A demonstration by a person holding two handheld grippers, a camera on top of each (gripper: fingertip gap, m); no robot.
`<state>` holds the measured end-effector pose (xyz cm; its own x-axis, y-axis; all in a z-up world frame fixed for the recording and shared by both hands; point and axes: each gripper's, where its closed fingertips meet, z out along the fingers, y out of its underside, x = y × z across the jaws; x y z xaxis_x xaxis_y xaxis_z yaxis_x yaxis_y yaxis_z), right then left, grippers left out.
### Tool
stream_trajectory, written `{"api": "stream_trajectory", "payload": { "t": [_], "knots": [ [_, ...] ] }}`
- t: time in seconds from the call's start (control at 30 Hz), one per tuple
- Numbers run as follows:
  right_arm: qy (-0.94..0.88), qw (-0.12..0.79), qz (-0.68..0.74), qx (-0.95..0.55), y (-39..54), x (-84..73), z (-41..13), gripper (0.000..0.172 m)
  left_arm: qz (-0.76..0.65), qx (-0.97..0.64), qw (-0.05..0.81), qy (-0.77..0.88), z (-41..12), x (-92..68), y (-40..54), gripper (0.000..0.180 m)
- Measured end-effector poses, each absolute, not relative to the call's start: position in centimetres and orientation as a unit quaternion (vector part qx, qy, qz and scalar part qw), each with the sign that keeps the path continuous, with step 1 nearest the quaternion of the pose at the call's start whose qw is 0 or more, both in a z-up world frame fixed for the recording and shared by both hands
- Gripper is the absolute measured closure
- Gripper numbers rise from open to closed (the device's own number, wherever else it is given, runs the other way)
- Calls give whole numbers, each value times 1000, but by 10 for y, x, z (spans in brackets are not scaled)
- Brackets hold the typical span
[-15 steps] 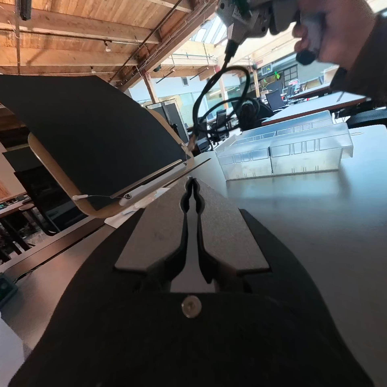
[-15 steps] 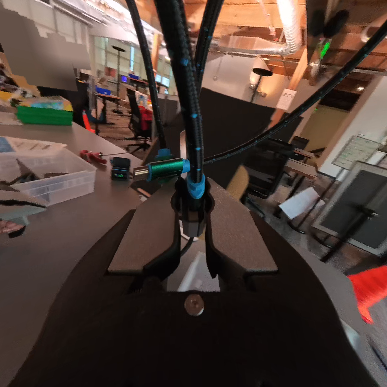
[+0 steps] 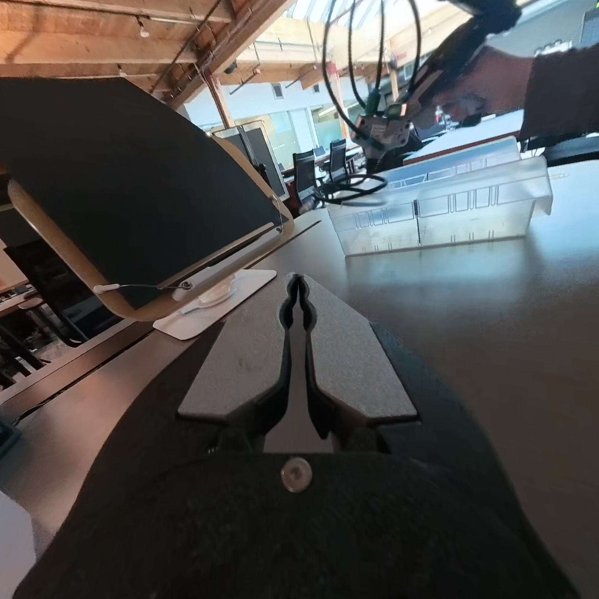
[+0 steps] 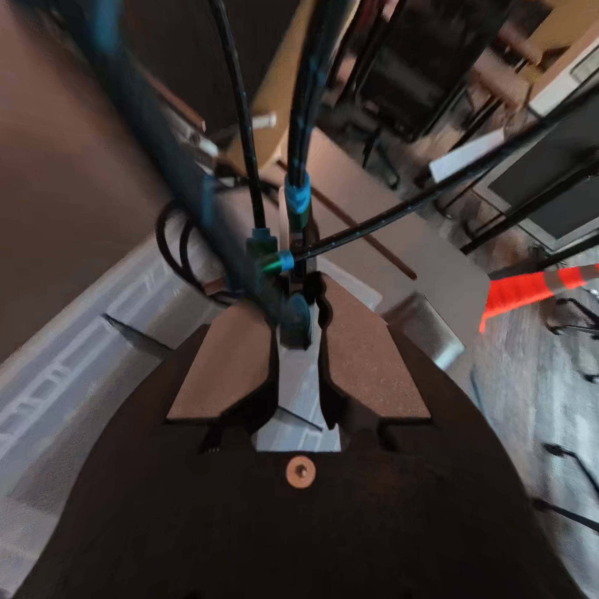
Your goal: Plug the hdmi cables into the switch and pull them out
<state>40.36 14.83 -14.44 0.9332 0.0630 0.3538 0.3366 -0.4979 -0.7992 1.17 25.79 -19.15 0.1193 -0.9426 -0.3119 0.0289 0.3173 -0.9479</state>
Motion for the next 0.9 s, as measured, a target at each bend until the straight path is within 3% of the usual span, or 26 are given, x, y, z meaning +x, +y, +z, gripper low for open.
{"api": "stream_trajectory", "payload": {
  "t": [0.13,0.3,0.5,0.77,0.9],
  "knots": [
    [-184,374,-162,-895,146,403,-179,153,-380,-434,600,554,-204,18,256,180],
    [-273,156,-208,-926,140,402,-221,154,-369,-440,589,568,-214,22,255,180],
    [-230,40,-180,-956,165,399,-237,153,-376,-444,587,563,-213,22,257,180],
    [-232,74,-191,-951,193,385,-232,138,-397,-454,580,548,-209,20,259,180],
    [-211,186,-147,-948,186,368,-187,111,-410,-478,574,524,-208,20,267,150]
  ]
}}
